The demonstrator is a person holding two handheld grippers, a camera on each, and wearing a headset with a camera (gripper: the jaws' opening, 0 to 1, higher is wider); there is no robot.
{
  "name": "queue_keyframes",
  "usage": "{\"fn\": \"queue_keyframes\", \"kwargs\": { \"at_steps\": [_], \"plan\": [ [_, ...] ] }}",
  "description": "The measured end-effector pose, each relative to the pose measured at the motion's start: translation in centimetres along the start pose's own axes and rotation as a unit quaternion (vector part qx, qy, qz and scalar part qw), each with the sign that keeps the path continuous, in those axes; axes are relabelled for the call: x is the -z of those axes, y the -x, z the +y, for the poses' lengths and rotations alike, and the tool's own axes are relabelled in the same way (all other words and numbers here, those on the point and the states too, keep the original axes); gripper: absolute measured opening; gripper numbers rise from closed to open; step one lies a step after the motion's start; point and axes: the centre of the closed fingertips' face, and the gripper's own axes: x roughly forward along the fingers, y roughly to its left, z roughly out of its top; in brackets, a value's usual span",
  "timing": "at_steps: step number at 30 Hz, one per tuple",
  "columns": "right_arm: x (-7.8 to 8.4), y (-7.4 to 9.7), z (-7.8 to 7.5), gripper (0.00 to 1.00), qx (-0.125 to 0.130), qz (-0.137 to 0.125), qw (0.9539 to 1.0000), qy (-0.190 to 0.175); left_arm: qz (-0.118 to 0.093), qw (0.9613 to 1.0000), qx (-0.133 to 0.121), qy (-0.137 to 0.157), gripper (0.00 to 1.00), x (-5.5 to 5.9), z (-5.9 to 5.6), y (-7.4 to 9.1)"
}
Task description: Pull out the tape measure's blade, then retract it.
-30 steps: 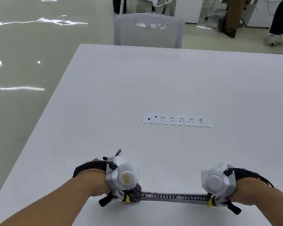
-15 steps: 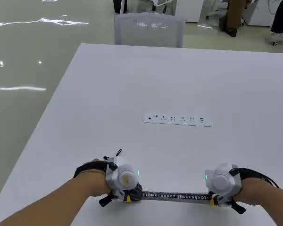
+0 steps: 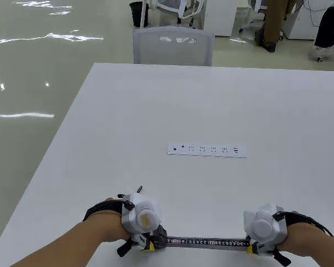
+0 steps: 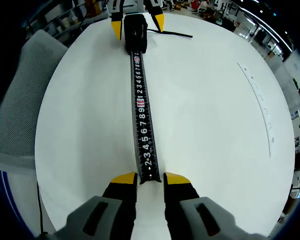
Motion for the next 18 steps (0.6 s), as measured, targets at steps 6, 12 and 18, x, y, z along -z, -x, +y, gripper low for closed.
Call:
{"fn": "queue_keyframes", "kwargs": {
  "at_steps": [6, 12, 18],
  "plan": [
    [-0.7, 0.8, 0.1, 0.25, 0.004, -0.008, 0.9999, -0.013, 0.006, 1.0, -0.007, 0.001, 0.61, 0.7, 0.4, 0.0],
    [-0.6, 1.1, -0.4, 0.3, 0.022, -0.009, 0.9994, -0.024, -0.012, 0.9995, -0.003, 0.029, 0.66, 0.5, -0.3, 0.2],
    [-0.8, 1.6, -0.4, 0.39, 0.045, -0.035, 0.9968, -0.057, -0.044, 0.9954, -0.051, 0.068, 0.75, 0.7, 0.3, 1.2]
  ]
}}
